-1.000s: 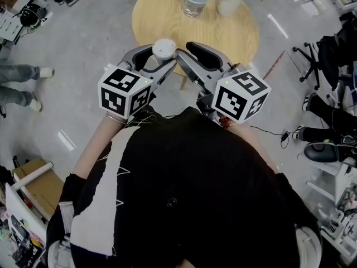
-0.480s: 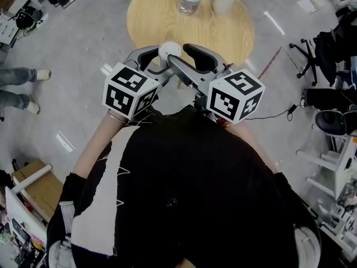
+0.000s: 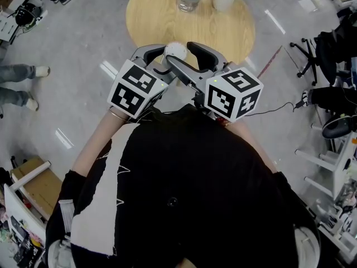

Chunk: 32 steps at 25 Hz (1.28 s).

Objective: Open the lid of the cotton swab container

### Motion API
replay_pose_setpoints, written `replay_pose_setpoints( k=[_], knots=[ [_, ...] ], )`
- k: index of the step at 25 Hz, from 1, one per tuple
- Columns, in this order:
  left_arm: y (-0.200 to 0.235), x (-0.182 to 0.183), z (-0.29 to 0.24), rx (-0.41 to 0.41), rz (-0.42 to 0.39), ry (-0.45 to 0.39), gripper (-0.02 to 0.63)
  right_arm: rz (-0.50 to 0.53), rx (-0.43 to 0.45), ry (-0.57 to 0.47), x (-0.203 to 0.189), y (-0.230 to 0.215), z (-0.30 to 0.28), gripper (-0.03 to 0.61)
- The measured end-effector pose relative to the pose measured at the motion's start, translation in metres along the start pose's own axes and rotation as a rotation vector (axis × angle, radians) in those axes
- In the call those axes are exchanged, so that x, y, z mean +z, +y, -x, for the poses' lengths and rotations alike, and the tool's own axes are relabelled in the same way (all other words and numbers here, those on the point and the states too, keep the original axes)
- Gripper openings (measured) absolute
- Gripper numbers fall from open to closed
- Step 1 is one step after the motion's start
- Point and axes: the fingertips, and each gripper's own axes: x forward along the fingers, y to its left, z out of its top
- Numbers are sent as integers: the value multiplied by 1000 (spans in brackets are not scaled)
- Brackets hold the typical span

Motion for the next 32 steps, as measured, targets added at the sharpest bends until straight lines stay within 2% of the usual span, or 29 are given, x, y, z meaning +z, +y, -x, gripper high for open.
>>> replay_pose_setpoints(
  k=[7,10,14,28,32],
  knots=[
    [-9,0,-5,-27,-42,31,264,8,-14,48,-10,-4,-2,294],
    [-11,-1,-7,-37,-44,39,264,5,-23,62,-12,-7,-3,268],
    [-9,-3,-7,-37,-52,53,264,-4,-24,80,-14,-8,-5,267],
    [-7,-1,-5,-23,-56,21,261,-106,6,54,-12,-10,-5,258],
    [-7,-1,-3,-25,-45,14,259,-178,16,42,-9,-9,-4,258]
  ],
)
